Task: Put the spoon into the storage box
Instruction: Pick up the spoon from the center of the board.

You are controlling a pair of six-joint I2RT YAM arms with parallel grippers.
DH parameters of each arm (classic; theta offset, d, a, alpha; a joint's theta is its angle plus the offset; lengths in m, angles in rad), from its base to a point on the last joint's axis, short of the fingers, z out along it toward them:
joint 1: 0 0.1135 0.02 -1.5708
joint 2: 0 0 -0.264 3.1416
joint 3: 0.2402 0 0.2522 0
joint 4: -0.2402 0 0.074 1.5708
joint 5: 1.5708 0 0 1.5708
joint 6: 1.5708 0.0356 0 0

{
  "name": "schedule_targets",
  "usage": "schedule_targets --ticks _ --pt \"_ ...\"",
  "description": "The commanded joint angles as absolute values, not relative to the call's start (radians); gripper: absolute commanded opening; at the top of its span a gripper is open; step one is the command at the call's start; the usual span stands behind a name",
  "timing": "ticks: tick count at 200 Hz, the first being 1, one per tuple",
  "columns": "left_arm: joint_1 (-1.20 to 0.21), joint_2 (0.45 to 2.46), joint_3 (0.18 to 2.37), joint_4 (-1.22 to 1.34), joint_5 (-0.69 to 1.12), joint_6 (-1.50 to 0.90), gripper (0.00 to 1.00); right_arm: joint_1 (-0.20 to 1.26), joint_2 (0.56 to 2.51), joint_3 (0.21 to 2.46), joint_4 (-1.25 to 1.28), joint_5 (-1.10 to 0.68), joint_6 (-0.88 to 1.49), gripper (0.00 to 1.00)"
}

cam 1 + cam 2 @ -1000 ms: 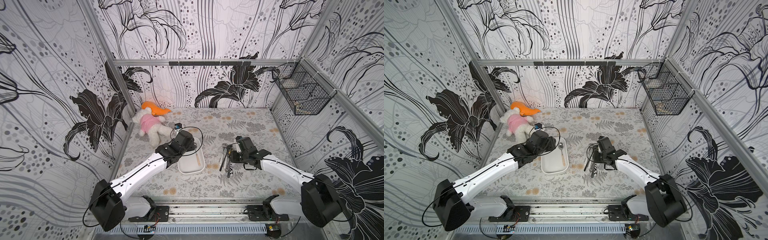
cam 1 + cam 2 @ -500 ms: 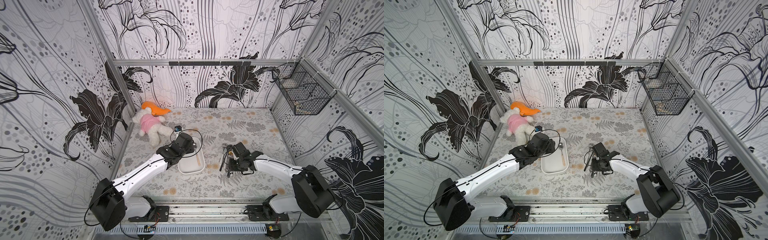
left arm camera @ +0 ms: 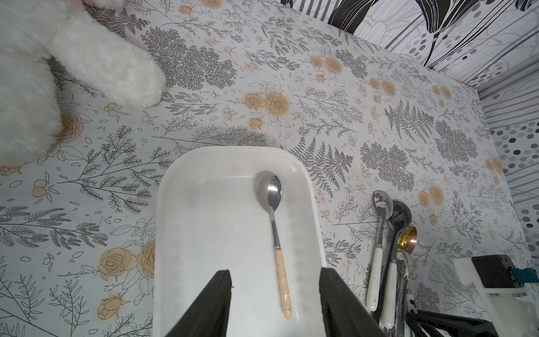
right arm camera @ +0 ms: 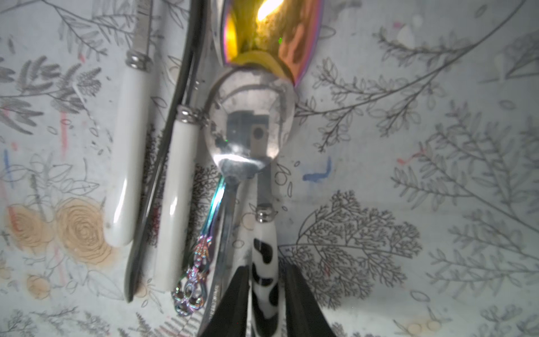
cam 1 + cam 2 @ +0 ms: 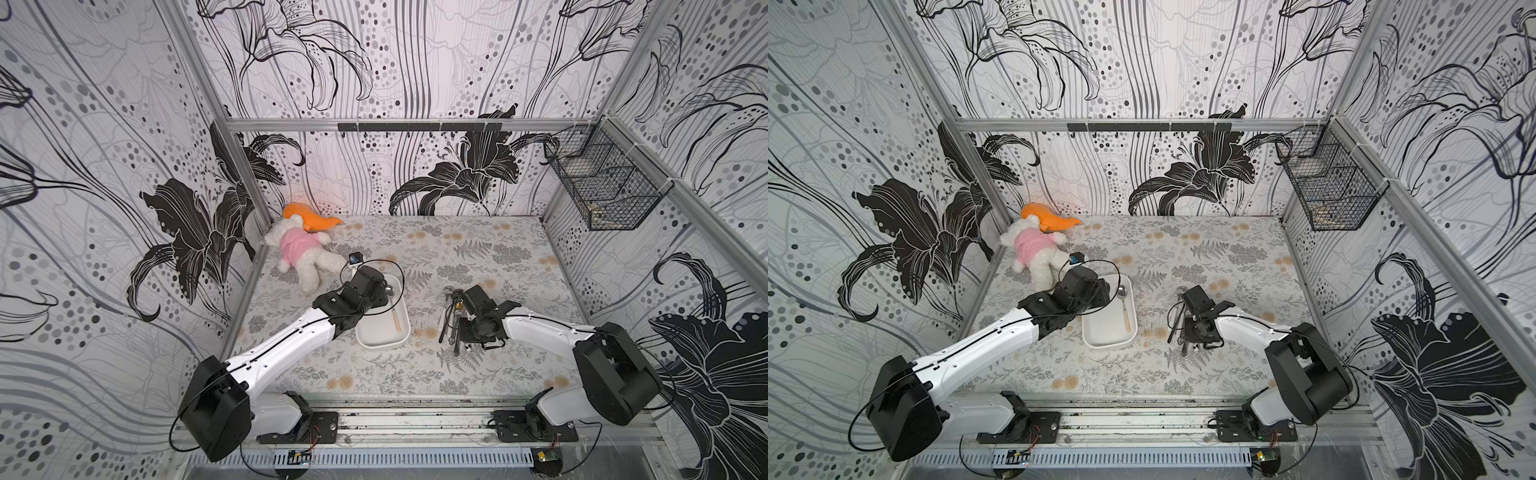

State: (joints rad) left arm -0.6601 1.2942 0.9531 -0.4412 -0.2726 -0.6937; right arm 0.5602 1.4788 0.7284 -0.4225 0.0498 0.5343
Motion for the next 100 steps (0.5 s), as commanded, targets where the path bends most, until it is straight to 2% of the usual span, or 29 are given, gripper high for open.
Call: schedule_targets --ticks 1,57,100 --pt "-0.656 1.305 0.945 -0.41 -0.276 -0.674 0.55 0.569 1.548 0.731 -0.489 0.135 0.533 0.26" --pt "-0.653 1.316 0.959 -0.414 -0.275 -0.666 0.55 0.568 1.552 0.769 -0.508 0.238 0.555 0.03" --pt "-0.655 1.325 0.955 -0.411 -0.276 -0.664 0.54 0.568 1.596 0.885 -0.634 0.477 0.546 0.01"
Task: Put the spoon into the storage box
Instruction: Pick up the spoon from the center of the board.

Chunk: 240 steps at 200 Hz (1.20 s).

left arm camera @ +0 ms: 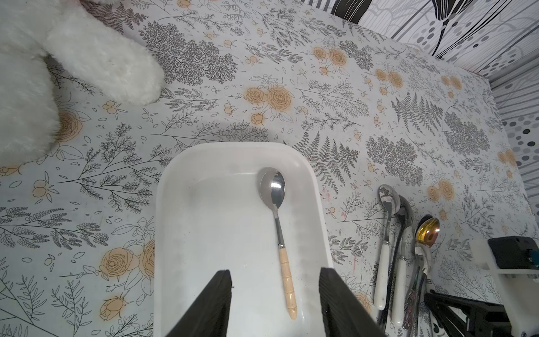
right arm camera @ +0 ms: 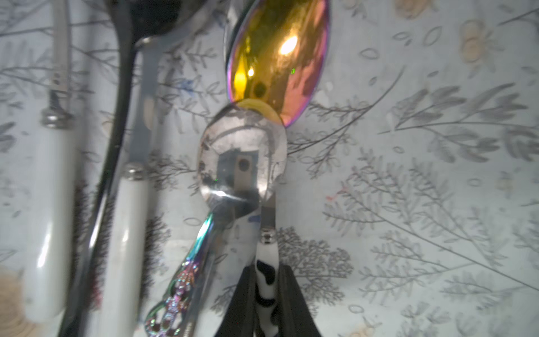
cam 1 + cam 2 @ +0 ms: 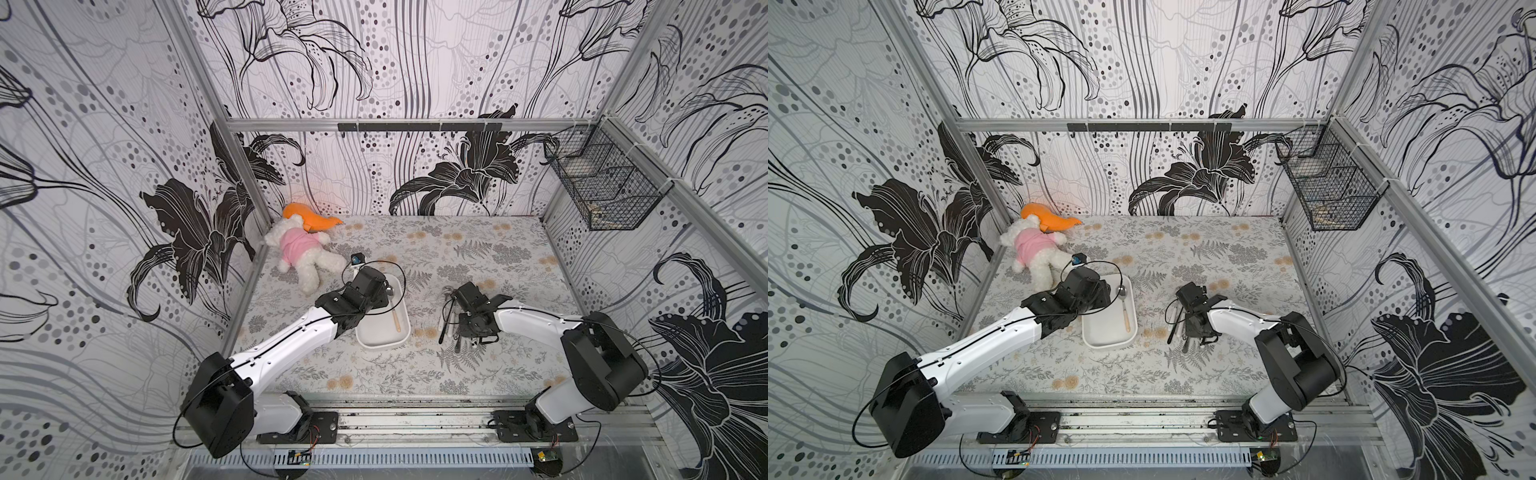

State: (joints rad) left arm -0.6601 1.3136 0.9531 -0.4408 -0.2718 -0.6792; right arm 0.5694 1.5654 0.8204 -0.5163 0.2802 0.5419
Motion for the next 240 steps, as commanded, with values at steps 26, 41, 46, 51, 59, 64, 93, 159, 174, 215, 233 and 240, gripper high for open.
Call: schedule_targets --ticks 26,41,46,51,59,64,93,159,174,215,233,240 --pt "-0.654 1.328 0.95 -0.407 -0.273 -0.666 0.54 0.568 1.6 0.922 -0.655 0.562 0.54 0.0" --pt "-0.655 1.327 0.948 -0.405 -0.271 -0.67 0.54 0.568 1.604 0.939 -0.662 0.601 0.535 0.0" --pt "-0.654 1.327 0.947 -0.405 -0.27 -0.67 0.54 0.569 1.607 0.946 -0.667 0.62 0.533 0.0" --pt "-0.654 1.327 0.946 -0.405 -0.27 -0.672 0.54 0.568 1.61 0.953 -0.668 0.633 0.529 0.0" --pt "-0.654 1.325 0.943 -0.404 -0.27 -0.674 0.54 0.573 1.609 0.956 -0.648 0.646 0.504 0.0" --pt "-0.654 1.324 0.943 -0.404 -0.27 -0.673 0.54 0.578 1.604 0.953 -0.626 0.649 0.484 0.0" --pt "-0.653 1.321 0.937 -0.402 -0.275 -0.675 0.54 0.625 1.572 0.927 -0.488 0.613 0.354 0.0" --pt "-0.655 1.313 0.932 -0.406 -0.275 -0.679 0.54 0.624 1.527 0.899 -0.411 0.52 0.382 0.0" --pt "-0.654 1.309 0.93 -0.404 -0.269 -0.681 0.54 0.624 1.485 0.865 -0.34 0.424 0.368 0.0" --pt "-0.654 1.289 0.907 -0.353 -0.2 -0.683 0.54 0.621 1.36 0.779 -0.162 0.223 0.33 0.0" --pt "-0.653 1.281 0.902 -0.338 -0.179 -0.685 0.54 0.621 1.304 0.743 -0.087 0.168 0.315 0.0" --pt "-0.655 1.278 0.9 -0.335 -0.171 -0.688 0.54 0.621 1.291 0.736 -0.065 0.15 0.309 0.0"
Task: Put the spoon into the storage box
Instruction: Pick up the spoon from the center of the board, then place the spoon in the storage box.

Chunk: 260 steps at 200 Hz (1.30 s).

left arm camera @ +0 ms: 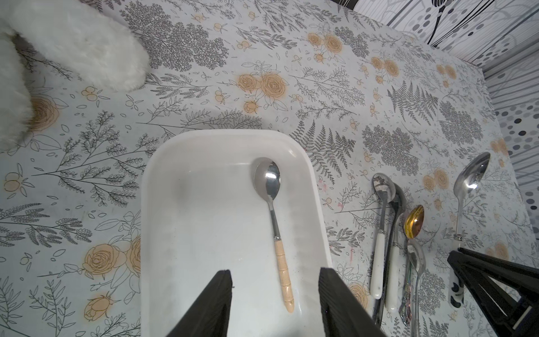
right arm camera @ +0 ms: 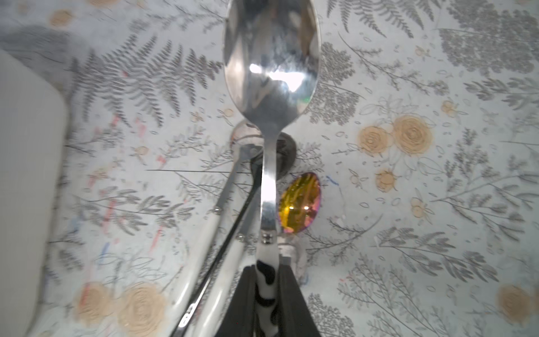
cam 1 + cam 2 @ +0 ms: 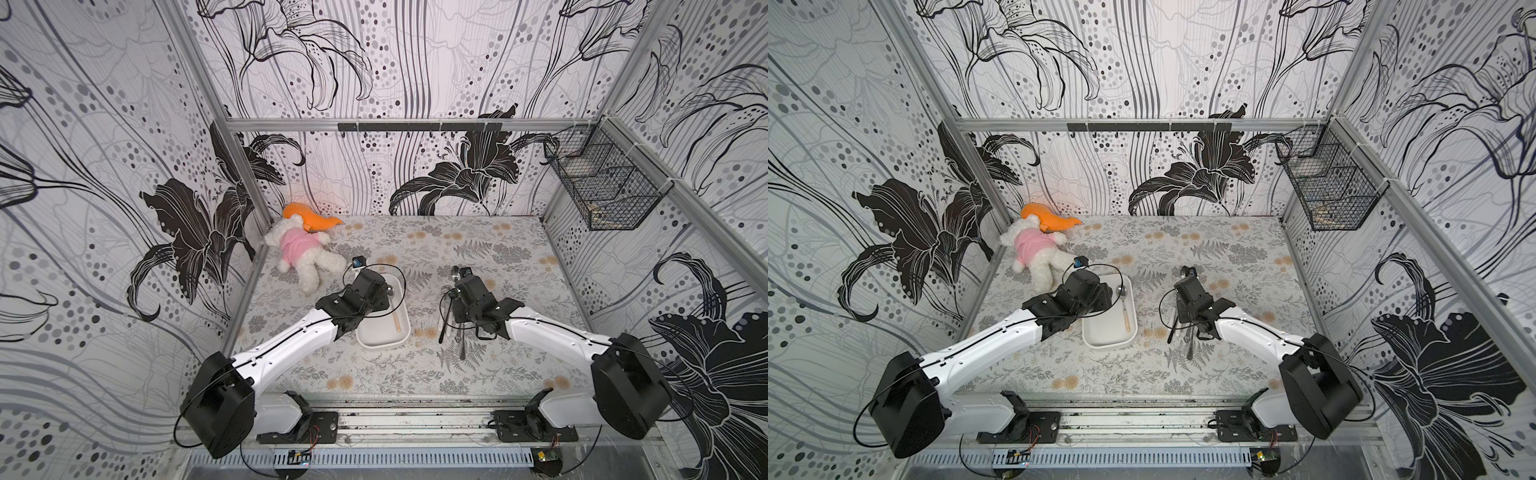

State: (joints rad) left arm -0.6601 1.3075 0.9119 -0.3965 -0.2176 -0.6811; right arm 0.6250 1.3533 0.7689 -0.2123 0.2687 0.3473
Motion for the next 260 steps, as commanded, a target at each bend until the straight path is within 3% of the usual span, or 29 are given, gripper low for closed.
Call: schedule_targets --ticks 1,54,123,178,215,260 --pt "-0.654 1.278 0.899 -0.334 -0.17 -0.689 0.54 0.622 1.29 0.736 -0.063 0.146 0.309 0.0" --pt "-0.653 1.264 0.877 -0.266 -0.074 -0.707 0.54 0.621 1.256 0.708 0.049 0.011 0.295 0.0" --pt "-0.575 1.185 0.879 -0.346 -0.175 -0.702 0.55 0.666 1.369 0.914 -0.045 -0.192 0.461 0.0" --pt "-0.422 1.079 0.814 -0.393 -0.201 -0.72 0.55 0.837 1.678 1.223 -0.269 -0.15 0.614 0.0" --pt "-0.408 1.049 0.795 -0.394 -0.203 -0.723 0.56 0.897 1.897 1.398 -0.367 -0.136 0.678 0.0" --pt "-0.409 1.051 0.79 -0.397 -0.2 -0.721 0.56 0.917 2.033 1.507 -0.459 -0.054 0.695 0.0"
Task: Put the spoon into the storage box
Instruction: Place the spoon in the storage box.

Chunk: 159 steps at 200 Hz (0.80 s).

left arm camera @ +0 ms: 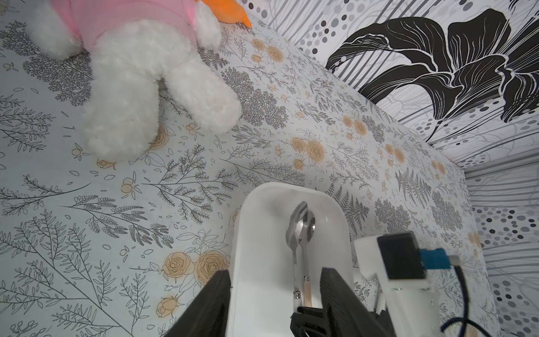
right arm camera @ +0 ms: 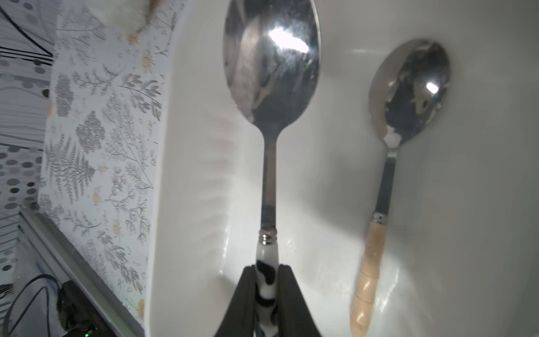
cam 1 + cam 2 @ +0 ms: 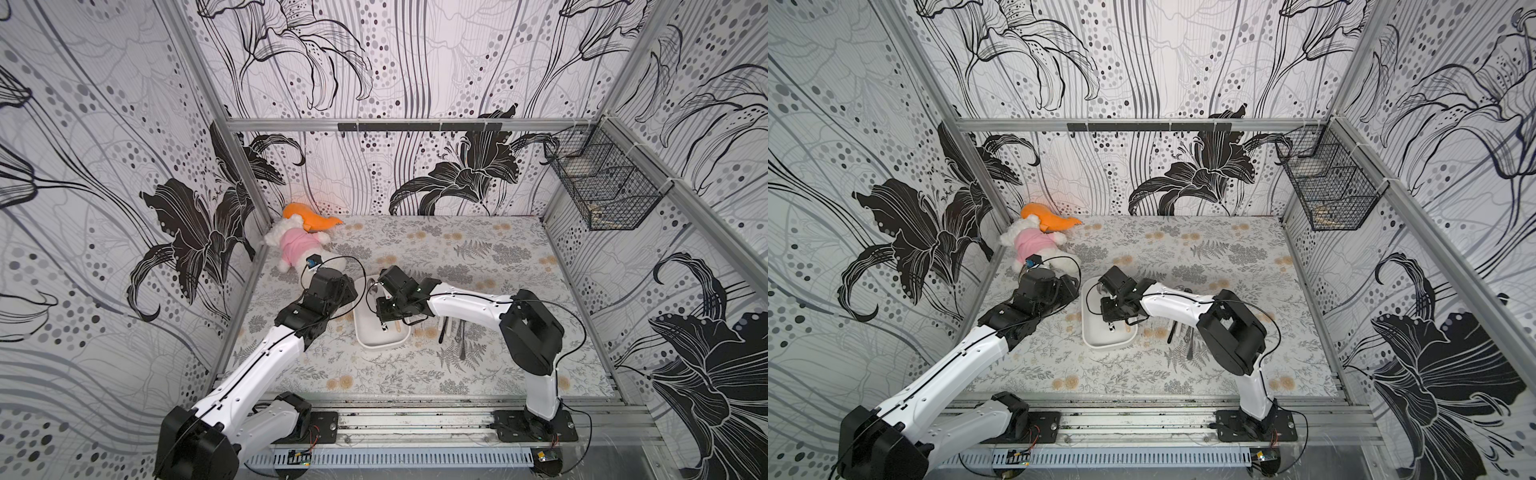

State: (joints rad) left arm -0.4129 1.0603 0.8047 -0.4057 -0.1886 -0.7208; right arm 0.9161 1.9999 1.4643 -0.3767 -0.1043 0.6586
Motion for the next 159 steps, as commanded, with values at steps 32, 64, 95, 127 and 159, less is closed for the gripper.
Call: schedule_targets --ticks 32,64,95,127,159 --pt "-0.409 1.055 0.783 -0.389 -0.195 -0.72 0.56 0.916 2.106 1.558 -0.481 -0.049 0.701 0.03" --pt "-0.409 1.051 0.78 -0.391 -0.195 -0.72 0.56 0.916 2.141 1.582 -0.507 -0.002 0.709 0.05" --pt "-0.409 1.057 0.781 -0.388 -0.181 -0.721 0.57 0.916 2.143 1.567 -0.51 0.016 0.735 0.1" --pt "-0.409 1.059 0.781 -0.388 -0.183 -0.721 0.57 0.916 2.14 1.554 -0.493 -0.002 0.732 0.2" --pt "-0.408 1.058 0.784 -0.39 -0.176 -0.722 0.58 0.917 2.105 1.544 -0.488 -0.001 0.718 0.28"
